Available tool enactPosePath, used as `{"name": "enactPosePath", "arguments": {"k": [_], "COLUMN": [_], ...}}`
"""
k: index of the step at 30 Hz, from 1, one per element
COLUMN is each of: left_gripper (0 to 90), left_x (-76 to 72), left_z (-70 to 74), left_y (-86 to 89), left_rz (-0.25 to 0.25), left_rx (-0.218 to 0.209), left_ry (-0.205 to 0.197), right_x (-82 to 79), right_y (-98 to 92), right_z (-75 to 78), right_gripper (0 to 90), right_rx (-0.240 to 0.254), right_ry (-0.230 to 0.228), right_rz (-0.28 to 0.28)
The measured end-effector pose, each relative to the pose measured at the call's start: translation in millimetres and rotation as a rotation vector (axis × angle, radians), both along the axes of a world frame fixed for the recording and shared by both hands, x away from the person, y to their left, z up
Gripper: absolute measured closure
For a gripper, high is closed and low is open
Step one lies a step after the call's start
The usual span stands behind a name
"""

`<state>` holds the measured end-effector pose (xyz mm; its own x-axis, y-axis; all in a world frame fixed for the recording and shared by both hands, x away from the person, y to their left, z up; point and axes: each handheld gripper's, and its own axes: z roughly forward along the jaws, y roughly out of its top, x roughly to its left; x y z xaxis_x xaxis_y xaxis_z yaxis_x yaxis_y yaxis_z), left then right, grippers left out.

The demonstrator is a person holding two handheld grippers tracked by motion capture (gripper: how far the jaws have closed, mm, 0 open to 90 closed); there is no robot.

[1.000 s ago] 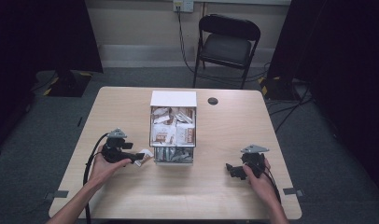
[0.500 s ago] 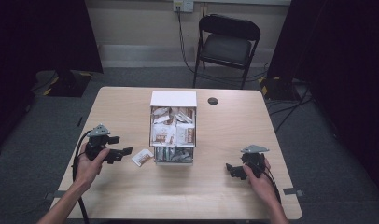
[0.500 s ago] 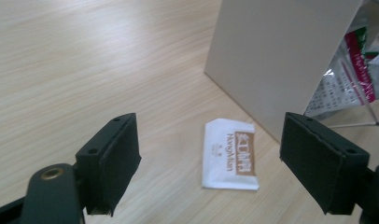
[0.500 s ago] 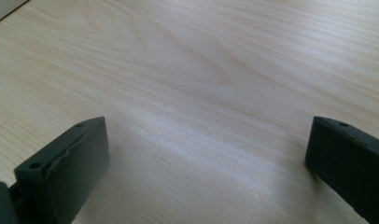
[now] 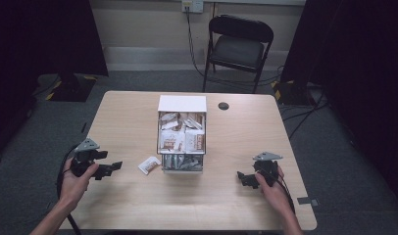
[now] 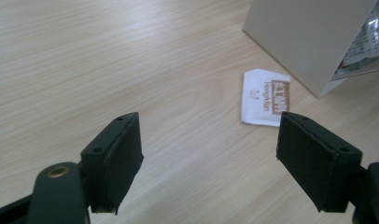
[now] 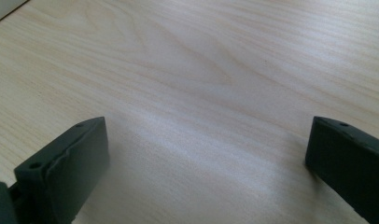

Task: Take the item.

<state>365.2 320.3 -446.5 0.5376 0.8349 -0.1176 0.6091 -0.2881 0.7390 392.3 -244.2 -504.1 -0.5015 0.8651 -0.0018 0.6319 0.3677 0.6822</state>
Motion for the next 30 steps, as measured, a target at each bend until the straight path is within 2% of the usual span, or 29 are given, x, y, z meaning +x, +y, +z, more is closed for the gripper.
{"name": "enactPosePath", "arguments": {"k": [1,3,6,9,12,14,16,18,19,21,23,28,29,30], "left_gripper": [22.5,22.4,22.1,21.8,21.5,20.5,20.5,20.4,20.5,20.5,20.0,15.2,14.9,13.4], "left_x": [-2.1,-4.6,-7.7,-9.6,-8.6,-6.5,-4.9,-5.1,-4.6,-4.2,-3.4,-4.1,-5.4,-5.6], "left_z": [-1.7,-5.9,-13.8,-20.0,-26.7,-32.9,-39.7,-45.0,-45.9,-47.8,-50.6,-54.4,-60.2,-60.8], "left_y": [2.4,4.9,9.6,15.2,18.4,18.6,19.2,17.1,16.9,16.3,16.8,14.8,11.6,11.0], "left_rz": [0.004,0.021,0.07,0.11,0.118,0.097,0.104,0.097,0.085,0.116,0.119,0.114,0.151,0.159], "left_rx": [0.014,0.024,0.06,0.066,0.067,0.082,0.05,0.071,0.065,0.083,0.068,0.086,0.103,0.101], "left_ry": [-0.017,-0.02,-0.007,0.011,0.023,0.046,0.082,0.095,0.107,0.107,0.118,0.092,0.033,0.029], "right_x": [0.0,0.0,0.1,0.1,0.1,0.1,0.1,0.1,0.1,0.1,0.1,0.1,0.1,0.1], "right_y": [0.0,0.0,0.0,0.0,0.0,0.0,0.0,0.0,0.0,0.0,0.0,0.0,0.0,0.0], "right_z": [0.0,0.0,0.0,0.0,0.0,0.0,0.0,0.0,0.0,0.0,0.0,0.0,0.0,0.0], "right_gripper": [0.0,0.0,0.0,0.0,0.0,0.0,0.0,0.0,0.0,0.0,0.0,0.0,0.0,0.0], "right_rx": [0.0,0.0,0.0,0.0,0.0,0.0,0.0,0.0,0.0,0.0,0.0,0.0,0.0,0.0], "right_ry": [0.0,0.0,0.0,0.0,0.0,0.0,0.0,0.0,0.0,0.0,0.0,0.0,0.0,0.0], "right_rz": [0.0,0.0,0.0,0.0,0.0,0.001,0.001,0.001,0.001,0.001,0.001,0.001,0.001,0.001]}}
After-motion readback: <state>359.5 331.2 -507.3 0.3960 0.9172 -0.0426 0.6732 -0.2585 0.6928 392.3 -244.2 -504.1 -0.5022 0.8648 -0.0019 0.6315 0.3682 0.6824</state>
